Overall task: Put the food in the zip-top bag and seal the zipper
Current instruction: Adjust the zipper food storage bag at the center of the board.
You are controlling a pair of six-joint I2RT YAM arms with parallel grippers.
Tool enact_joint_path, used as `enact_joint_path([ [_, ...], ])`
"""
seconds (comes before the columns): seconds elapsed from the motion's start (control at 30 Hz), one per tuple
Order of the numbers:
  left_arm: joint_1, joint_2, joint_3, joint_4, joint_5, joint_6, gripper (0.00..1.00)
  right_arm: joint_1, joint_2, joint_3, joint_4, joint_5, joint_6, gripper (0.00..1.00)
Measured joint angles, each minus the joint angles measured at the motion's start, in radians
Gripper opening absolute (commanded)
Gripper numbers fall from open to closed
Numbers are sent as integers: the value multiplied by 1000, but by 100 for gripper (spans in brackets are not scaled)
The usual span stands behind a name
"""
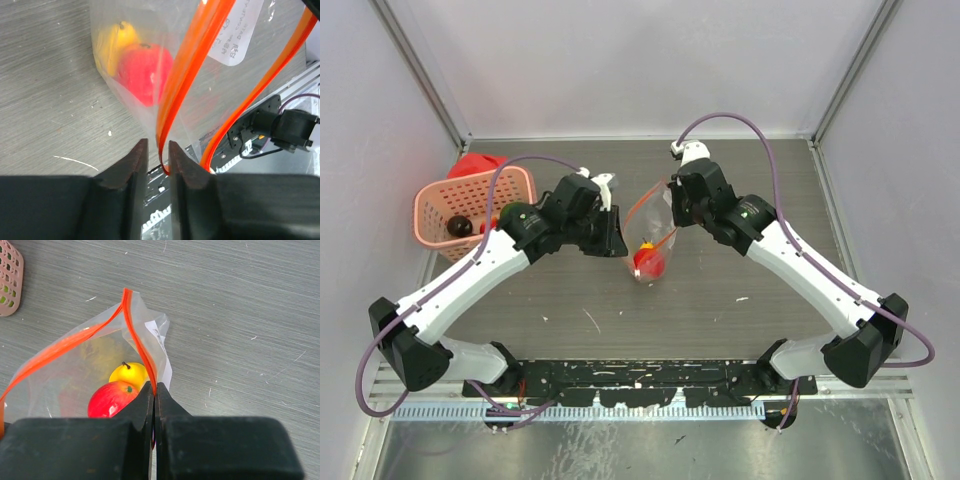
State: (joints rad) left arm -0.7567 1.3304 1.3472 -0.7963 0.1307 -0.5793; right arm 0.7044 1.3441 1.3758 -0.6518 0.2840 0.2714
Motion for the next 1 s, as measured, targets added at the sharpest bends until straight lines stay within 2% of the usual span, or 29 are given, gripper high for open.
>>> enact_joint_path([
  [0.07,2,0,2,-1,0,6,46,0,0,0,0,-3,-2,0],
  [0.13,6,0,8,-1,0,16,55,0,1,0,1,-13,-4,0],
  [0.3,20,13,62,0,-3,27,66,0,7,0,19,-48,-4,0],
  [0.83,32,245,307,13,9,72,72,0,56,20,37,-104,-8,0],
  [1.0,32,254,335,2,-25,85,61,0,75,28,36,-103,-13,0],
])
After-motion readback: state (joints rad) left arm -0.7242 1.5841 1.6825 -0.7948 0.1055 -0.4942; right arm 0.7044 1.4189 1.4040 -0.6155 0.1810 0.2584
